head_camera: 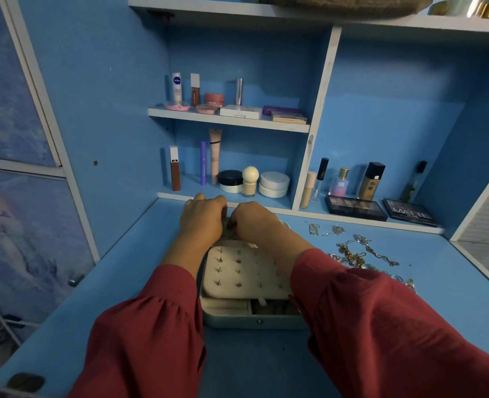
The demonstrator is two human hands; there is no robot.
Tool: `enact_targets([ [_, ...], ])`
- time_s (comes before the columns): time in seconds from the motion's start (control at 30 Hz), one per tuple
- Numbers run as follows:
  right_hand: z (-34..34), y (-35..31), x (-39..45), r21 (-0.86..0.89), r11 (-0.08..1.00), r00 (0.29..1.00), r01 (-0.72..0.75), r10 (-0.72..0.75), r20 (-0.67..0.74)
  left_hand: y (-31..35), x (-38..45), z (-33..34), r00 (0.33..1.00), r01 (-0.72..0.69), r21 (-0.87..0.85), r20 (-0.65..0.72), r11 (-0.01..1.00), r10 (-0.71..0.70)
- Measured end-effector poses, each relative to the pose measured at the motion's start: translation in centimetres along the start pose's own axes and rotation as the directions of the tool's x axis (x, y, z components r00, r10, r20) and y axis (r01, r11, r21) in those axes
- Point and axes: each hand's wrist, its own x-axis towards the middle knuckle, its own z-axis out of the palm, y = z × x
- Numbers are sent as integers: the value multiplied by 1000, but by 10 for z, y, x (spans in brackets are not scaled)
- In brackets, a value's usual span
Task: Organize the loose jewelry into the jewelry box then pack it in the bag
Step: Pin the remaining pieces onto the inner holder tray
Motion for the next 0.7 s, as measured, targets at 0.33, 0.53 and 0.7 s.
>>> enact_targets([
  [0.33, -14, 6, -30, 225, 971, 997, 80, -78, -17, -13, 3, -12, 986, 22, -139, 169, 990, 2],
  [0.53, -18, 11, -42, 226, 974, 999, 11, -20, 40, -26, 1, -16, 954, 14, -55, 300, 998, 3],
  [0.7, -14, 11, -49, 236, 969, 996, 78, -88, 33, -24, -3, -18, 915, 63, -48, 401, 997, -39],
])
